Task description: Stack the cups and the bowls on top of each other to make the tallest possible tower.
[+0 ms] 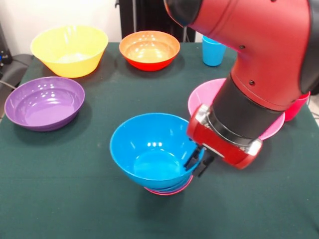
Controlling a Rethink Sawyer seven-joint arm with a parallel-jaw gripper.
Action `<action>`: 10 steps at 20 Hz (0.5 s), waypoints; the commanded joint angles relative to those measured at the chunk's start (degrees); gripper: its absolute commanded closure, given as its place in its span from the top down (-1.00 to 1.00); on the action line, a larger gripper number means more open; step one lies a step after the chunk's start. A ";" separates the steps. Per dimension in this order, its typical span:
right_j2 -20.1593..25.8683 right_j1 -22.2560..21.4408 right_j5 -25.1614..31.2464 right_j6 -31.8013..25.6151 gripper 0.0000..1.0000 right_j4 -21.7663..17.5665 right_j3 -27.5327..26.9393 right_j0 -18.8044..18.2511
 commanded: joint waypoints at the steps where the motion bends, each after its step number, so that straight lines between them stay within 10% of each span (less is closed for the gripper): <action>1: 2.73 2.44 6.42 8.38 -1.00 0.28 -3.15 -0.22; 10: 0.75 3.52 9.34 9.15 -1.00 1.40 -5.76 -0.92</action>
